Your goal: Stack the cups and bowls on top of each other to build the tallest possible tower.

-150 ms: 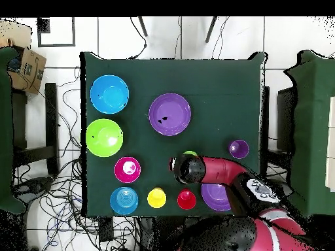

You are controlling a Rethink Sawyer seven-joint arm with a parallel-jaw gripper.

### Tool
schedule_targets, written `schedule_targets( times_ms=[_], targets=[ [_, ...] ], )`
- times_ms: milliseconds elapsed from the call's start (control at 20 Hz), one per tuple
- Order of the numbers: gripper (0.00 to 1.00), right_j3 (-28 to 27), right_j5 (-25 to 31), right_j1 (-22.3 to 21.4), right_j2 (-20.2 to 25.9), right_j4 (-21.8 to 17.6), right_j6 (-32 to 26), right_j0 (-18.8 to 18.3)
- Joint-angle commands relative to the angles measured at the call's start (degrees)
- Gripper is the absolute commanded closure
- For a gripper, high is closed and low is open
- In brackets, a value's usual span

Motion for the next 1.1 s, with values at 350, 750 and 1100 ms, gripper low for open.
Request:
schedule_targets(
  times_ms=[350, 750, 1100],
  targets=[
    [1.0, 1.44, 1.5, -2.98, 8.26, 3.26, 3.28, -3.22],
    [1.0, 0.21, 5.98, -3.94, 9.88, 5.75, 2.32, -4.0],
    [1.0, -1.21, 4.2, -1.95, 10.16, 4.62, 1.05, -4.68]
  ],
)
